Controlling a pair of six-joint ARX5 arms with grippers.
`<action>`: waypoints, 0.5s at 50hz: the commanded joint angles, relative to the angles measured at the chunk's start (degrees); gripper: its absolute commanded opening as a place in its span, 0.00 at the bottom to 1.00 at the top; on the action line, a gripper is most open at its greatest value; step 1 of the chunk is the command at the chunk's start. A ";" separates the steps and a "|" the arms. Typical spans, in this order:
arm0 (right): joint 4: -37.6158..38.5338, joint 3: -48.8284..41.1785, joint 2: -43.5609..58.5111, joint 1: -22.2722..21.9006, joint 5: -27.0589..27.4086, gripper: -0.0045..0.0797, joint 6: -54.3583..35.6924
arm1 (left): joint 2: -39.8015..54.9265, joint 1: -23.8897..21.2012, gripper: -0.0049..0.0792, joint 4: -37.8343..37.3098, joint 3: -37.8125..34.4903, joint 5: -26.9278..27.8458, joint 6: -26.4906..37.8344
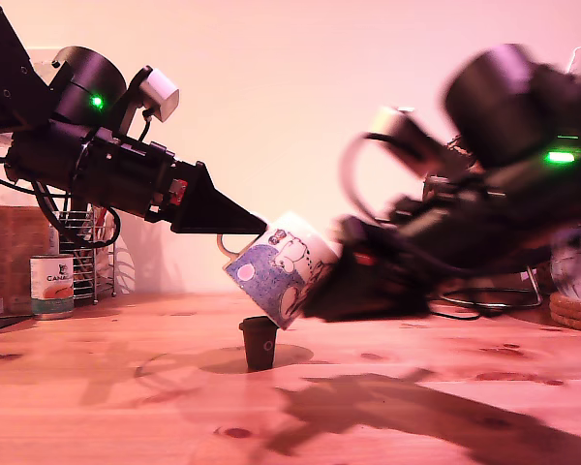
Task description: Lift the coffee cup and remove the coffee capsule that is hidden under it
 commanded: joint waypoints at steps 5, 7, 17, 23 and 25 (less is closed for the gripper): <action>-1.33 1.66 1.40 1.11 -0.04 0.36 -0.63 | -1.29 0.13 0.03 4.04 -0.02 0.66 -1.05; -1.31 1.77 1.51 1.16 -0.07 0.36 -0.96 | -1.29 0.13 0.03 5.01 0.00 0.66 -2.25; -1.51 1.86 1.55 1.18 -0.02 0.36 -1.44 | -1.29 0.13 0.03 7.56 0.13 0.59 -4.50; -1.40 2.05 1.55 1.18 0.68 0.38 -1.70 | -1.29 0.13 0.03 8.44 0.13 0.00 -4.72; -1.38 2.12 1.60 1.18 1.42 0.40 -2.03 | -1.29 0.15 0.03 8.68 0.15 -0.15 -5.05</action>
